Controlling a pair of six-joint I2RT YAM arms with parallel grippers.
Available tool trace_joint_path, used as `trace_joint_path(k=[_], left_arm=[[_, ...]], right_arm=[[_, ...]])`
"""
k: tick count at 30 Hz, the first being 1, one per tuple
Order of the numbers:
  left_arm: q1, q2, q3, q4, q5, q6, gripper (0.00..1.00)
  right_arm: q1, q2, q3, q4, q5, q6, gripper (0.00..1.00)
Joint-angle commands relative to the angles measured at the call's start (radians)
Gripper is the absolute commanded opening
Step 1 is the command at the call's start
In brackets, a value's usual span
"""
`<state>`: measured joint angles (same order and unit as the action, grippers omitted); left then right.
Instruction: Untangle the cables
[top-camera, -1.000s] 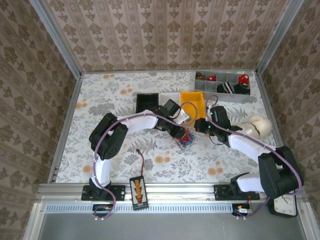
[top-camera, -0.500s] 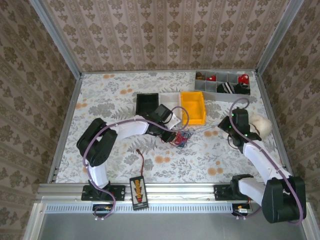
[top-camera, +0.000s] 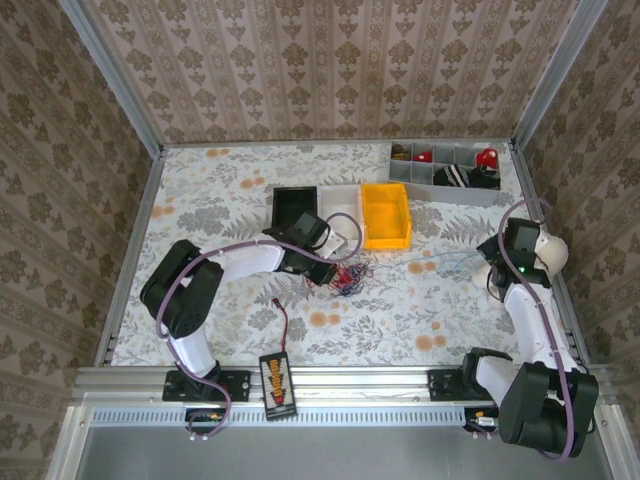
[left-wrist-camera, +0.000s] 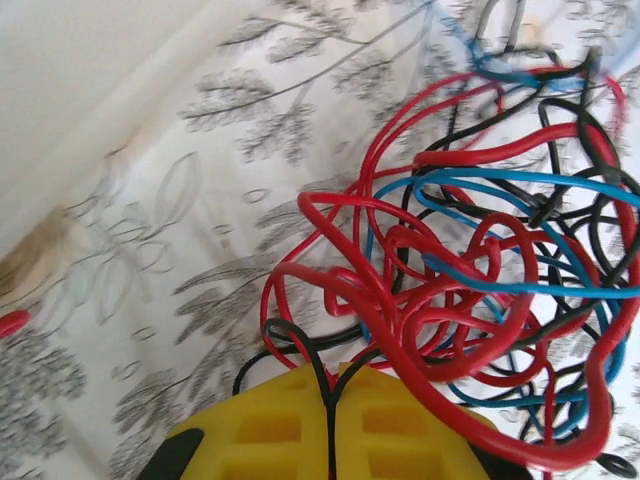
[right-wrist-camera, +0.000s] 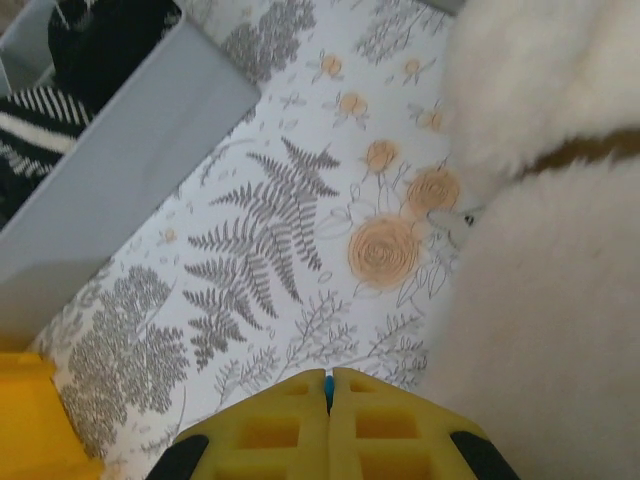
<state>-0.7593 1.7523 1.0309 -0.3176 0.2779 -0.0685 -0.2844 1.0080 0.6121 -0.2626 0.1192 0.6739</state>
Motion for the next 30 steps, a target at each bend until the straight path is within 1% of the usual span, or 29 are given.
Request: trace_joint_path(k=[1, 2, 3, 8, 11, 17, 22, 24, 28, 30], left_arm=[[0.042, -0.033, -0.034, -0.078, -0.123, -0.034, 0.00], [0.051, -0.041, -0.040, -0.083, -0.152, -0.044, 0.00], [0.066, -0.051, -0.048, -0.086, -0.157, -0.051, 0.00], [0.071, -0.082, -0.077, -0.071, -0.127, -0.043, 0.00], [0.060, -0.069, -0.074, -0.051, -0.103, -0.049, 0.00], [0.025, -0.018, -0.028, -0.006, -0.062, -0.090, 0.00], [0.021, -0.031, -0.050, 0.094, 0.025, -0.117, 0.00], [0.021, -0.042, -0.063, 0.140, 0.060, -0.128, 0.00], [0.025, -0.062, -0.094, 0.222, 0.076, -0.180, 0.00], [0.028, -0.060, -0.098, 0.238, 0.090, -0.191, 0.00]], right_arm=[[-0.008, 0.022, 0.047, -0.012, -0.003, -0.005, 0.00], [-0.008, 0.024, 0.045, -0.003, -0.015, 0.001, 0.00], [-0.008, 0.026, 0.040, 0.013, -0.036, 0.002, 0.00], [0.014, 0.018, 0.043, 0.069, -0.128, 0.015, 0.00], [0.074, -0.004, 0.096, 0.071, -0.136, -0.017, 0.00], [0.201, -0.015, 0.286, 0.032, -0.145, -0.106, 0.00], [0.326, 0.040, 0.447, 0.014, -0.135, -0.174, 0.00], [0.355, 0.075, 0.492, 0.032, -0.142, -0.174, 0.00], [0.395, 0.157, 0.562, 0.070, -0.153, -0.180, 0.00], [0.409, 0.201, 0.591, 0.094, -0.155, -0.180, 0.00]])
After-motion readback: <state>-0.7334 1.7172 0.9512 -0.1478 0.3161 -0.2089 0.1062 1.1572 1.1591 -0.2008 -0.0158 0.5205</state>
